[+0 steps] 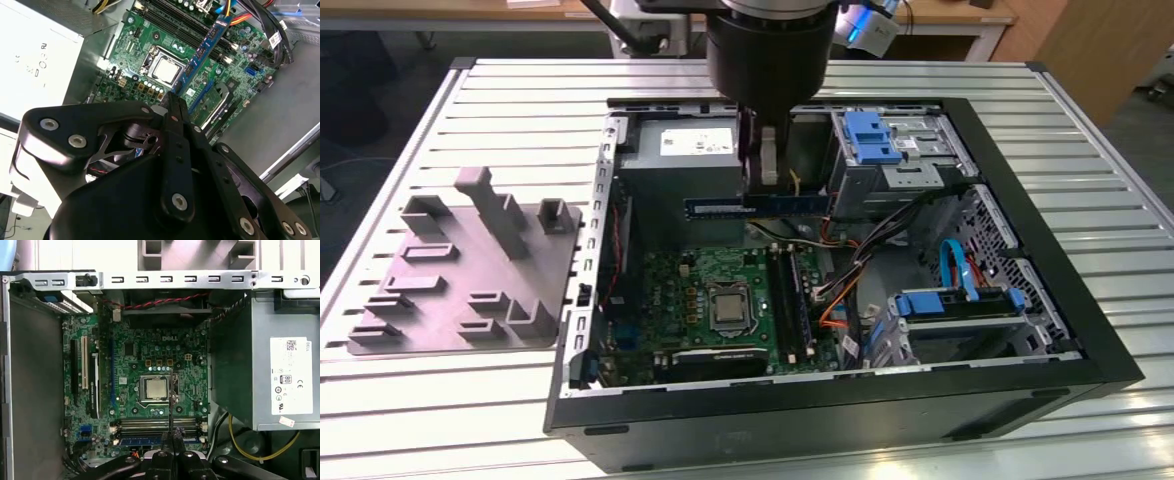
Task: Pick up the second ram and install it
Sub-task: 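Pick up the second ram and move it above second insertion slot, then insert the second ram into the second slot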
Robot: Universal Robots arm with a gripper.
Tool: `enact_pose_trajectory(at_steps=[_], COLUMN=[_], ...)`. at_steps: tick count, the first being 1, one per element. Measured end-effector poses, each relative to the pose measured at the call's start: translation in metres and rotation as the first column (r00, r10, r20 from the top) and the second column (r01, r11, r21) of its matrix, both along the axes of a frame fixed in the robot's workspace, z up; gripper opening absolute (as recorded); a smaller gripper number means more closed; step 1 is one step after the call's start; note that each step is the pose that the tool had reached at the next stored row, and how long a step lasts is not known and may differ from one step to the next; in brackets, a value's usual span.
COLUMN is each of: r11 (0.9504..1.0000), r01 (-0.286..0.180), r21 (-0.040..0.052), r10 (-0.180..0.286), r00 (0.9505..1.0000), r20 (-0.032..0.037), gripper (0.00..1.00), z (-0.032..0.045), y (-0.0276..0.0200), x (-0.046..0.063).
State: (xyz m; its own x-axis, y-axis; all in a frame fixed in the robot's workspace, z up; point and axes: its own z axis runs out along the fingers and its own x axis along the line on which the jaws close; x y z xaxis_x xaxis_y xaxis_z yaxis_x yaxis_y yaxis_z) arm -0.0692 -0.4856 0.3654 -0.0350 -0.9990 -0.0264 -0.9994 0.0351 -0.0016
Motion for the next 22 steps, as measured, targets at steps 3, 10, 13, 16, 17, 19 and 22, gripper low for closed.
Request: enact_pose_trajectory(at_steps=[3,10,13,16,17,19,22], r11=[1.0,1.0,1.0,1.0,1.0,1.0,0.9994], r01=[0.0,0.0,0.0,0.0,0.0,0.002,0.035], r21=[-0.0003,-0.0001,0.0,0.0,-0.0001,0.0,0.0], r10=[0.0,0.0,0.0,0.0,0.0,-0.002,-0.035], r00=[1.0,1.0,1.0,1.0,1.0,1.0,0.9994], r20=[-0.0001,-0.0001,0.0,0.0,0.0,0.0,0.0], gripper=[0.11,0.11,0.11,0.11,0.11,0.11,0.11], z=[-0.0002,-0.0004,-0.0005,-0.0005,-0.0005,-0.0006,-0.0009], y=[0.0,0.0,0.0,0.0,0.0,0.0,0.0], x=[0.0001,0.0001,0.0001,0.0001,0.0001,0.0001,0.0001])
